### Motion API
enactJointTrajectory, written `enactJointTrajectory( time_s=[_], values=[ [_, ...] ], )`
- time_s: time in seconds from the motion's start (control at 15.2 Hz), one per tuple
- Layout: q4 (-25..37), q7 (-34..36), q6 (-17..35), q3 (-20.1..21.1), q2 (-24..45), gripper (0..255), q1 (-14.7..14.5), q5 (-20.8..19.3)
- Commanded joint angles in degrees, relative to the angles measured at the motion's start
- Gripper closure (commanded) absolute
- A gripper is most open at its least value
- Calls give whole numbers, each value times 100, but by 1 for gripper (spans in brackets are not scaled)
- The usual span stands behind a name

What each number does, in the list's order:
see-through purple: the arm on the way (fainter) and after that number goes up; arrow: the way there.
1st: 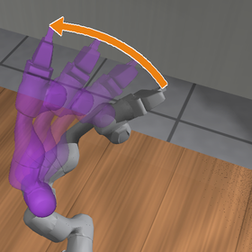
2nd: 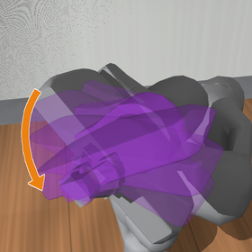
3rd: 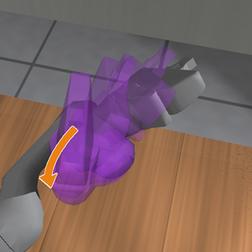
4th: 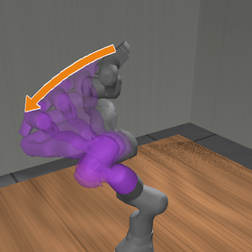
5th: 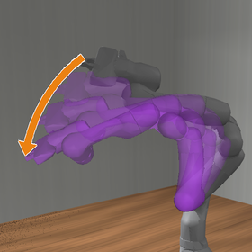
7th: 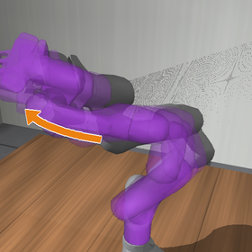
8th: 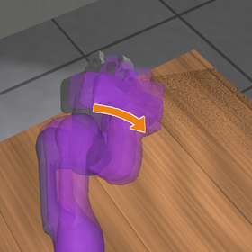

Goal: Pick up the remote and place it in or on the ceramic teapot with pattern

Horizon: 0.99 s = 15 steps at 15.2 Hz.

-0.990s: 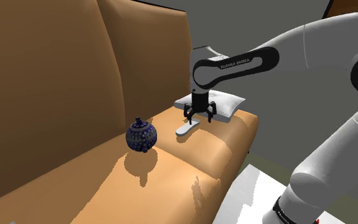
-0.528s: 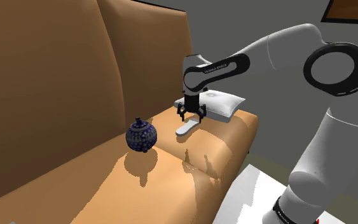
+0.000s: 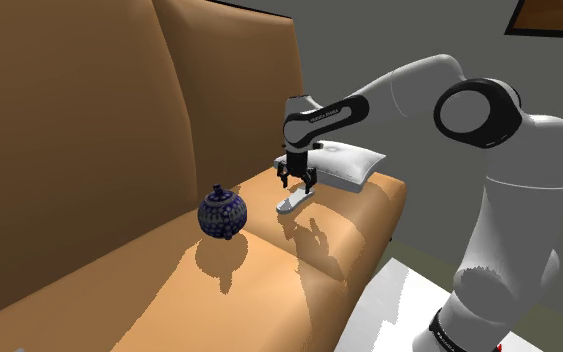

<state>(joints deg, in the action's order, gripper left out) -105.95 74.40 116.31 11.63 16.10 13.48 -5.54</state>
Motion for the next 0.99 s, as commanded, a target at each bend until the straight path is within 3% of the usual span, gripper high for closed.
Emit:
enactJointTrajectory(
  time_s=[0.0, 0.26, 0.79, 0.86, 0.92],
  values=[
    [-75, 45, 147, -15, 67, 0, 0, -17],
    [-265, 73, 463, -33, 197, 0, -1, -60],
    [-265, 73, 463, -33, 197, 0, -1, -60],
    [-265, 73, 463, -33, 197, 255, -1, -60],
    [-265, 73, 463, -33, 197, 255, -1, -60]
  ],
)
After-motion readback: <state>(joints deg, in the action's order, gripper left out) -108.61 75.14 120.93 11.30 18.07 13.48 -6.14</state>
